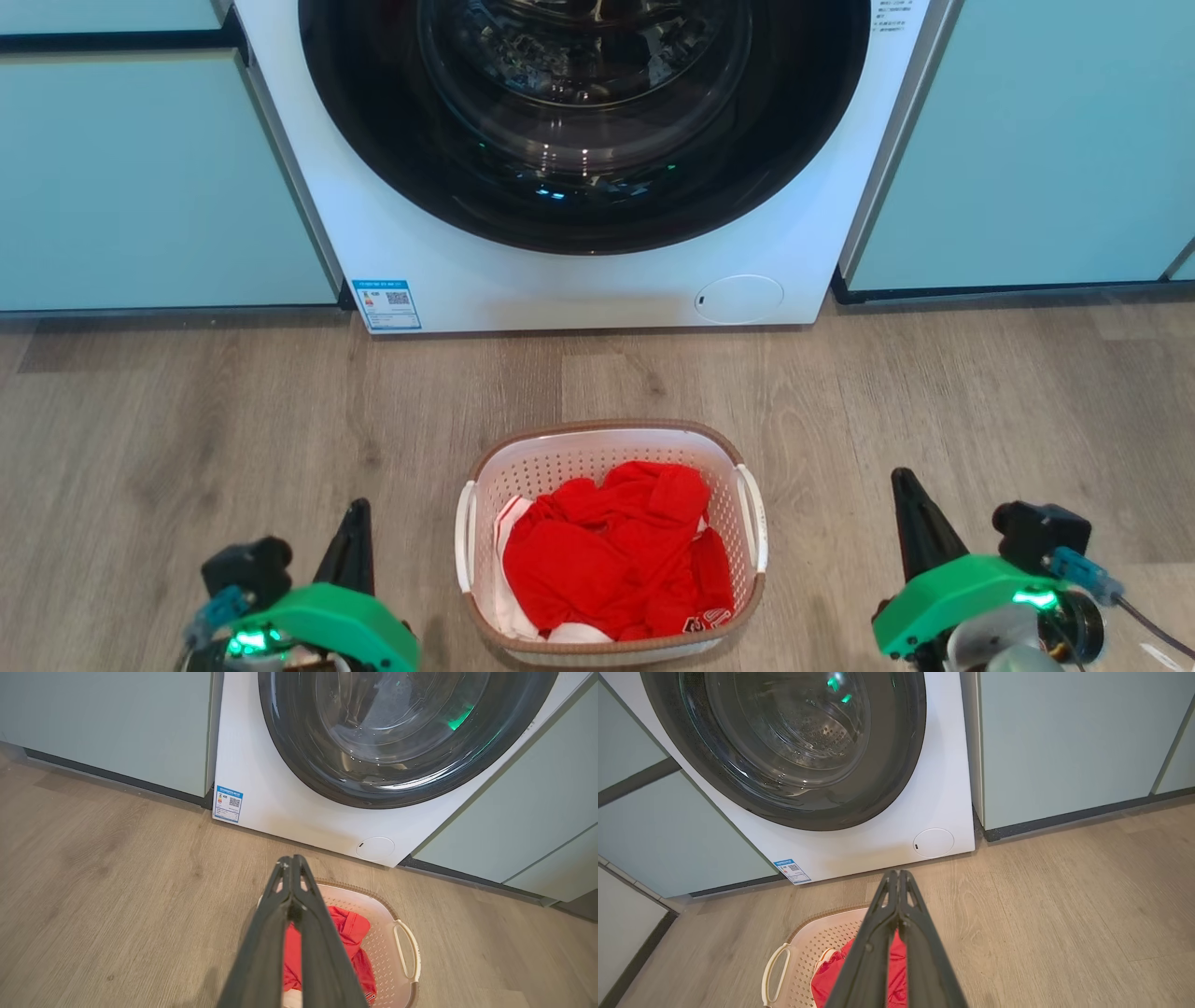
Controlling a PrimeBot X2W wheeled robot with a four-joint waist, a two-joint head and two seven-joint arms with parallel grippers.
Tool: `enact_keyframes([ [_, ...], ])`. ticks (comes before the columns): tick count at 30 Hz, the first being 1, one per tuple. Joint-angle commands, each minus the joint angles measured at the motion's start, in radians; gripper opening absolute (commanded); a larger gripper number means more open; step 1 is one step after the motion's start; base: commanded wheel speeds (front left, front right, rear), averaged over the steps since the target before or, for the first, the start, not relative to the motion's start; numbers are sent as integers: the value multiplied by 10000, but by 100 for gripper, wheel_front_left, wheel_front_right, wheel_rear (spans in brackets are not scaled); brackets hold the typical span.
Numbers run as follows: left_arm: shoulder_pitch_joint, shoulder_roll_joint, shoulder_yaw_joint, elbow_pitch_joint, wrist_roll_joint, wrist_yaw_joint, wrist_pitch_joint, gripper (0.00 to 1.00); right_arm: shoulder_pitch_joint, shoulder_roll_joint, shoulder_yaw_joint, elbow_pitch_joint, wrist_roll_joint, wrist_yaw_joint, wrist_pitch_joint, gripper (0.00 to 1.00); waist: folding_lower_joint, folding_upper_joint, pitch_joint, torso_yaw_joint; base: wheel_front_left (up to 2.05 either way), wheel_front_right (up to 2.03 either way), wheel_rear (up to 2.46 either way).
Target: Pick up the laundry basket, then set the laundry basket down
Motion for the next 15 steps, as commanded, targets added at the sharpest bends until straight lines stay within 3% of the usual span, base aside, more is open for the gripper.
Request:
enact_keyframes([
  [1,-592,-2,247,-376,-289,-45,50,0,-481,-103,-75,-352,328,2,59,0,0,0,4,-2,0,0,0],
  [15,-699,-3,569,-464,-1703,-181,425,0,-558,-148,-277,-395,1830,4,378,0,0,0,36,-25,0,0,0],
])
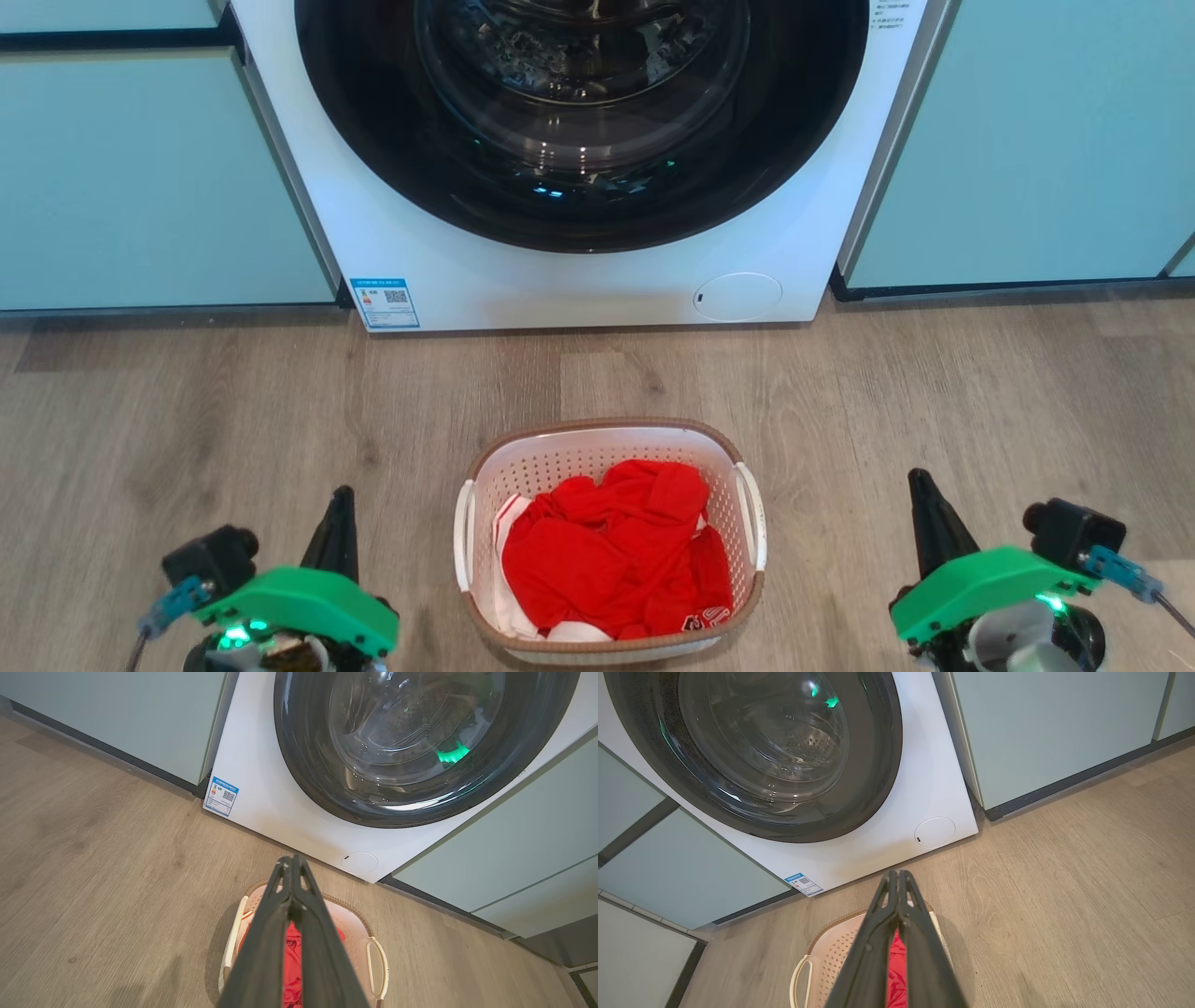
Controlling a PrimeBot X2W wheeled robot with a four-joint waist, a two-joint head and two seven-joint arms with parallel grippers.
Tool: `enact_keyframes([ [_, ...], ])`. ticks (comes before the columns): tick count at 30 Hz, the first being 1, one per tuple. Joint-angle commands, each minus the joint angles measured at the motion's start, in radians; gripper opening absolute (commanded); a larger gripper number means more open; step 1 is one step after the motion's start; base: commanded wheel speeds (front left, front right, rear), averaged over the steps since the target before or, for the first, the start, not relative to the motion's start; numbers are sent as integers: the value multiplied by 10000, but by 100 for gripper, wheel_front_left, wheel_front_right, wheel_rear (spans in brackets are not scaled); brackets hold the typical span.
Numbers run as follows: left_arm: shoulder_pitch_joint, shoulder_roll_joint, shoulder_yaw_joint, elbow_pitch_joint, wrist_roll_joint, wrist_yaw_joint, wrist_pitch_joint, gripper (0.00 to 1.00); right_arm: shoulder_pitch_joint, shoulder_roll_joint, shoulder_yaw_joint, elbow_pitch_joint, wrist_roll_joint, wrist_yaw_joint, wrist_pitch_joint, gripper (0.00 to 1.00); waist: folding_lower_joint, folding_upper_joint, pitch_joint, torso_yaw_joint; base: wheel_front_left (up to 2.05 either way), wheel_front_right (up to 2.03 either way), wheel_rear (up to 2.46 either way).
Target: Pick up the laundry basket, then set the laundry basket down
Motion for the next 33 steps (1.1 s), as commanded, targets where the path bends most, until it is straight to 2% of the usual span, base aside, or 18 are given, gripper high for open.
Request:
enact_keyframes([
  [1,-518,-1,229,-340,-199,-51,42,0,-547,-130,-18,-365,227,4,35,0,0,0,2,-1,0,0,0],
  [33,-780,-4,1020,-554,-3672,-386,963,0,-740,-177,-602,-463,3844,7,887,0,0,0,82,-56,0,0,0],
])
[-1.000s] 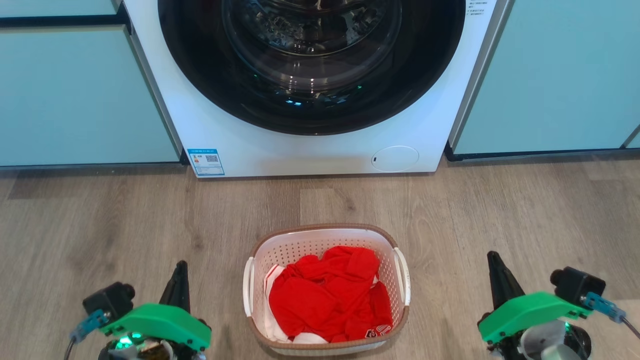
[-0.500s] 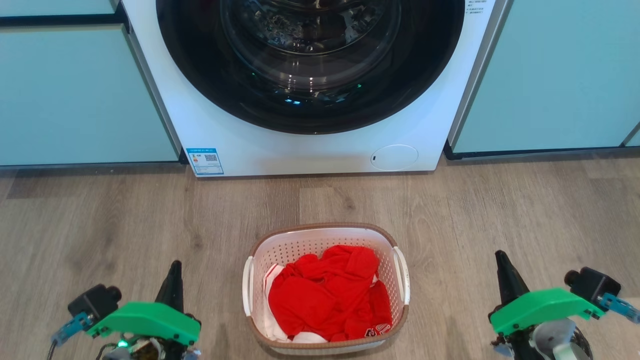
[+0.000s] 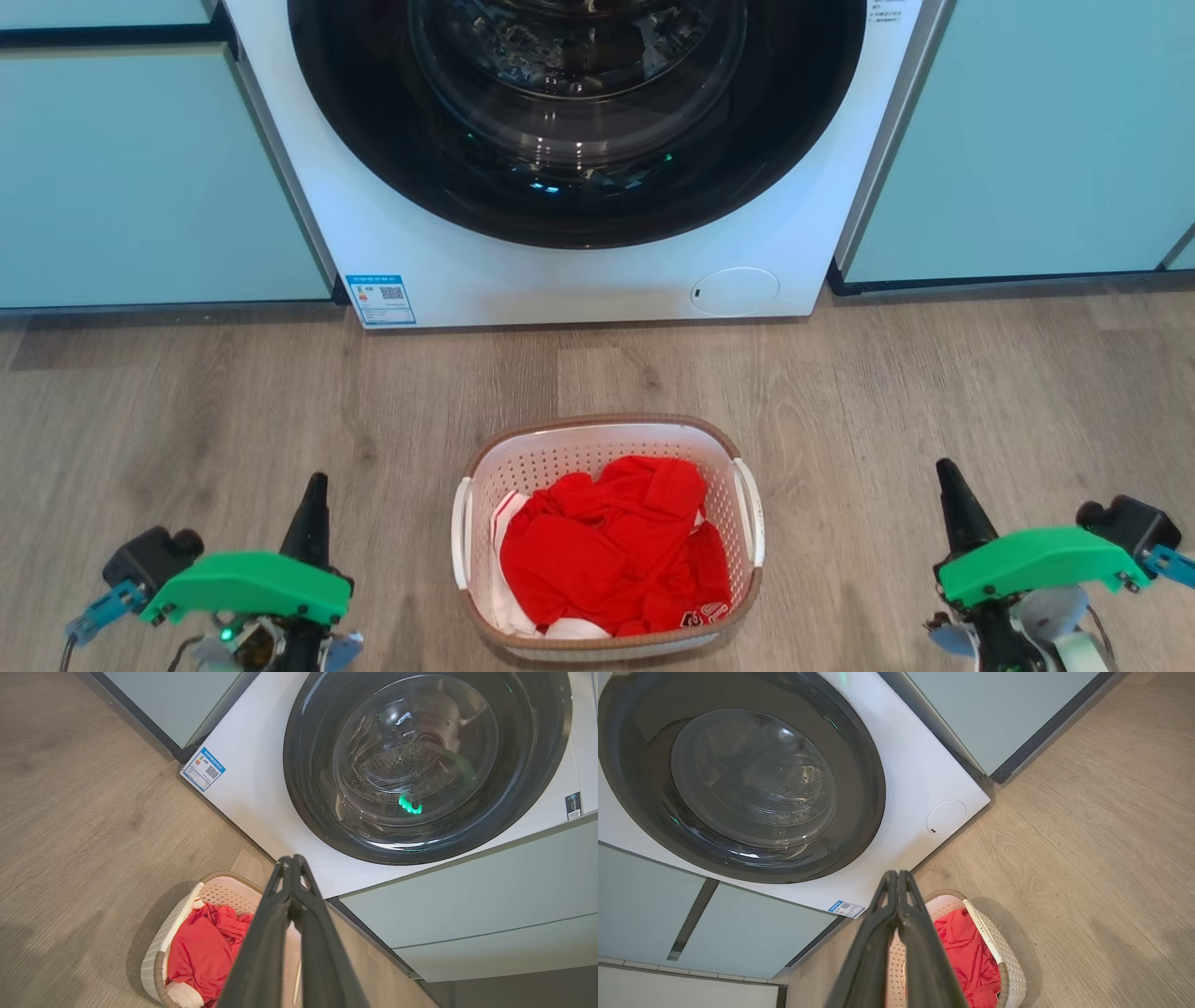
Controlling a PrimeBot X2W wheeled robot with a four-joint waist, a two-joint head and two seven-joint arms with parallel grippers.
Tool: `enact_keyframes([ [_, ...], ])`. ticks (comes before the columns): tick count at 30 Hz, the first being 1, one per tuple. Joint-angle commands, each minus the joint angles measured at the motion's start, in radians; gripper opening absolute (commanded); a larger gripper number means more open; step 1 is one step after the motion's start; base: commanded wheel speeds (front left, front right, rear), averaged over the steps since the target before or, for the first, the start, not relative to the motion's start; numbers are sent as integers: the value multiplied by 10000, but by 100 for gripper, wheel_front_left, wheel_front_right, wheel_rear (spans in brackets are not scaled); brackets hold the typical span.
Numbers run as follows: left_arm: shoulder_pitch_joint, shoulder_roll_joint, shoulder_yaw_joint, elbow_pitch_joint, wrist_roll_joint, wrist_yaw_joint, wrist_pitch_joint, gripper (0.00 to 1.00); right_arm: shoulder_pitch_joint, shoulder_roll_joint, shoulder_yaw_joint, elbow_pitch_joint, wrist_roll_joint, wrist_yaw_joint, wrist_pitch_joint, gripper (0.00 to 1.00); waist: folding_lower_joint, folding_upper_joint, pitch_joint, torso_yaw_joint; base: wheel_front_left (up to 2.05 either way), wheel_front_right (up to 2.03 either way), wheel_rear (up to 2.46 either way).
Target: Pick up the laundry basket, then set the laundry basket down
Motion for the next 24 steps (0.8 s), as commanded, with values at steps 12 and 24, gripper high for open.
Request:
enact_keyframes([
  [12,-661,5,532,-453,-1419,-195,390,0,-580,-158,-176,-413,1478,9,388,0,-1,0,30,-20,0,0,0],
  [24,-759,4,829,-533,-2725,-321,736,0,-655,-154,-426,-447,2811,10,733,0,-1,0,60,-41,0,0,0],
])
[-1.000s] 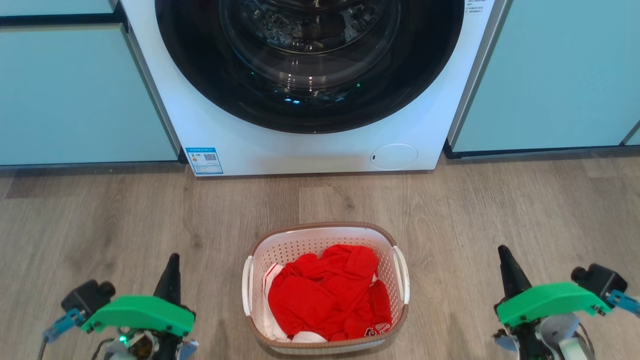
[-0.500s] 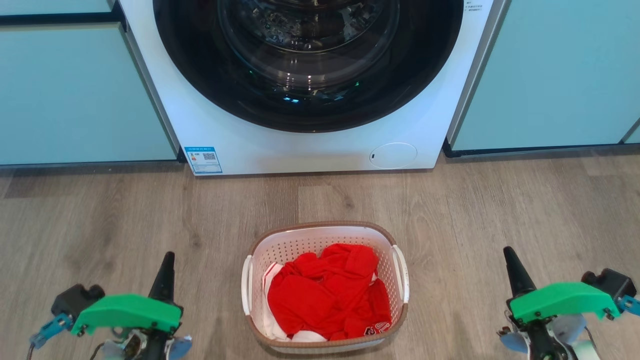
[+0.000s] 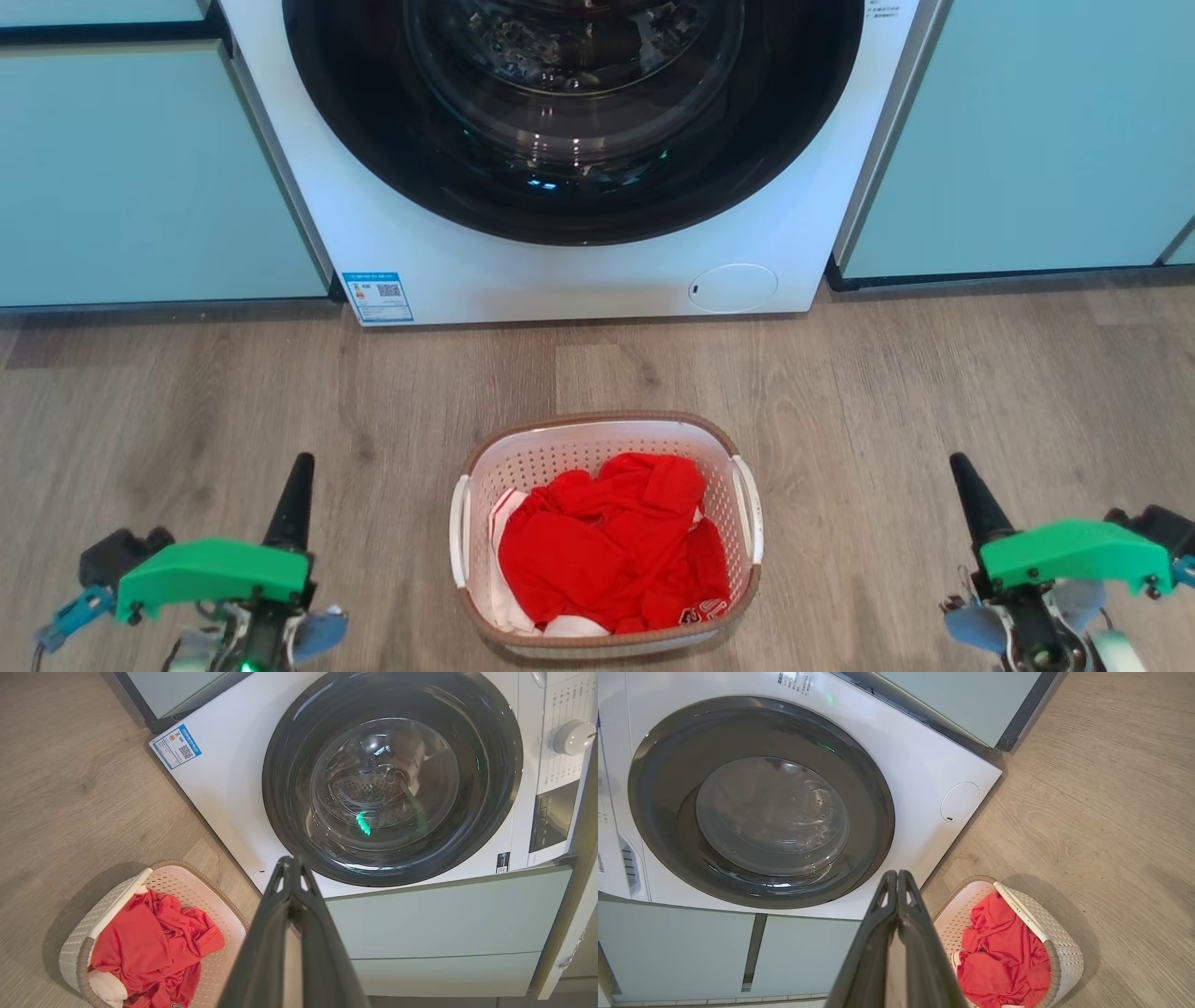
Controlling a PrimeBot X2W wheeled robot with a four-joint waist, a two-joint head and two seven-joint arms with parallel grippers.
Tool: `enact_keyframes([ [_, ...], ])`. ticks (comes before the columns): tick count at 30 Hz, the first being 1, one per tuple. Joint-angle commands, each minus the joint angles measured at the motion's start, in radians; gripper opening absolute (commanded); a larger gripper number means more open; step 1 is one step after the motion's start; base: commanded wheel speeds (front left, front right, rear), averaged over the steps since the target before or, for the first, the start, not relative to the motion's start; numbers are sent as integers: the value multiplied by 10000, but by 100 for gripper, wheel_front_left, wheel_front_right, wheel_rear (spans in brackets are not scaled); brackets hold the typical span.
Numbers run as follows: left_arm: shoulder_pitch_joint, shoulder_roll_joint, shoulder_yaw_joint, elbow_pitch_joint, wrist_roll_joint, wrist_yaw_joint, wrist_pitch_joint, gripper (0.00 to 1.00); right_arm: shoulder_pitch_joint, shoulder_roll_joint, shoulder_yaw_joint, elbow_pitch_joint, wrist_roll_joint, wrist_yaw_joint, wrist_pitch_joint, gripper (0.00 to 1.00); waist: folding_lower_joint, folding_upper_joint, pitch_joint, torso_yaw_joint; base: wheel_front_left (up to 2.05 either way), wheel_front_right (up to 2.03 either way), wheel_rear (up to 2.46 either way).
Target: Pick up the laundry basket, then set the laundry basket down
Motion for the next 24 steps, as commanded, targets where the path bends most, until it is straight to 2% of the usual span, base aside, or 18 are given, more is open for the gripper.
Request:
enact_keyframes([
  [1,-560,25,395,-369,-253,-76,73,0,-581,-132,36,-393,268,10,64,0,-1,0,2,-1,0,0,0],
  [24,-757,23,988,-529,-2860,-327,765,0,-733,-109,-484,-461,2914,13,770,0,-1,0,62,-43,0,0,0],
])
